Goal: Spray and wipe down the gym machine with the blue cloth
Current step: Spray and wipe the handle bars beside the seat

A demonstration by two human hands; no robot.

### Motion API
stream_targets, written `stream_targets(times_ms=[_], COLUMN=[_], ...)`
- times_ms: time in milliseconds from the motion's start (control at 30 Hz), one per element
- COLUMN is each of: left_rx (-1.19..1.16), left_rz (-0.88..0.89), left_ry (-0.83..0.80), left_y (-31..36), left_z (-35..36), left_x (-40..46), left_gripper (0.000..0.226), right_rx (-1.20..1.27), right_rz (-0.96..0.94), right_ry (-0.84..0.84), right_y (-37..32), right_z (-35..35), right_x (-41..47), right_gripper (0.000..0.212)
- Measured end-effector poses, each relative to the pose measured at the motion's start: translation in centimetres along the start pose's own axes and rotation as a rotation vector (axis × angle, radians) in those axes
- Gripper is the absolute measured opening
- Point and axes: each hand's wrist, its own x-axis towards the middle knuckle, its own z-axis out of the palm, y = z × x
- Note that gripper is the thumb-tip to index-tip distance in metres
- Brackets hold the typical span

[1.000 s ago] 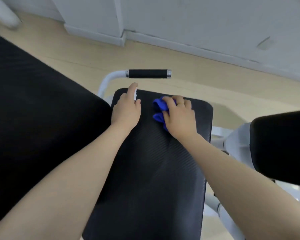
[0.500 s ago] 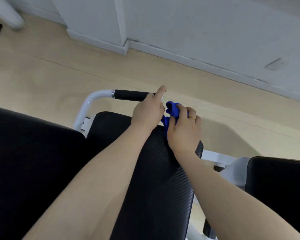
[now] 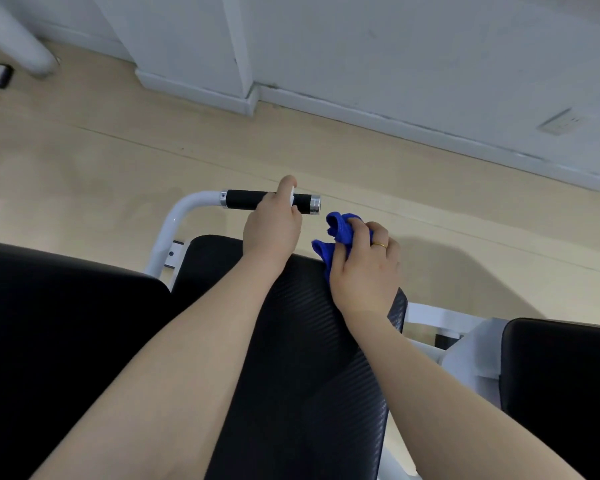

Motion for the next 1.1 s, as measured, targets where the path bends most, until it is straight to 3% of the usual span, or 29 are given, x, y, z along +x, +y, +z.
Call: stream_targets(times_ms=[333,433,533,700,867,1033,1100], left_rx=[0.064,-0.120,-0.372,-0.546,-0.499,-0.467,-0.451], left_rz=[-0.180,-0.203,-0.309,-0.475,-0.411,-0.416,-0.414], left_ry=[0.116,0.213,0.297,0.381,0.371,0.311,0.284], left_y=[-4.6,-5.1,-5.8,-7.8,-8.1,-8.2,-8.2], left_z=[-3.2,-3.4,-3.5,-2.8,-2.4,-3.0,-3.1], left_x=[0.9,-1.1,-3.9,-4.5,-3.9,-3.9,-3.8], left_gripper=[0.038,0.048,0.056,0.037,0.032,0.030,0.030], right_rx=[-0.014,0.064,0.118,-0.304,-0.510,-0.638,-0.691], right_rz=[0.028,-0.063,-0.294,-0.613,-0.742,-0.578,-0.595], right_ry=[-0.053,-0.085,-0.093,-0.435,-0.401,-0.432,-0.373], right_y=[0.0,-1.2,-4.7,-10.6,-12.4,-8.8,-8.1], right_z=[-0.3,-0.6,0.0,5.8,8.7,4.7,4.3], right_x=[0.4,1.1,3.7,7.7,8.8,9.4,9.2], right_gripper=[0.037,0.039,0.041,0.046,0.037,0.037,0.032])
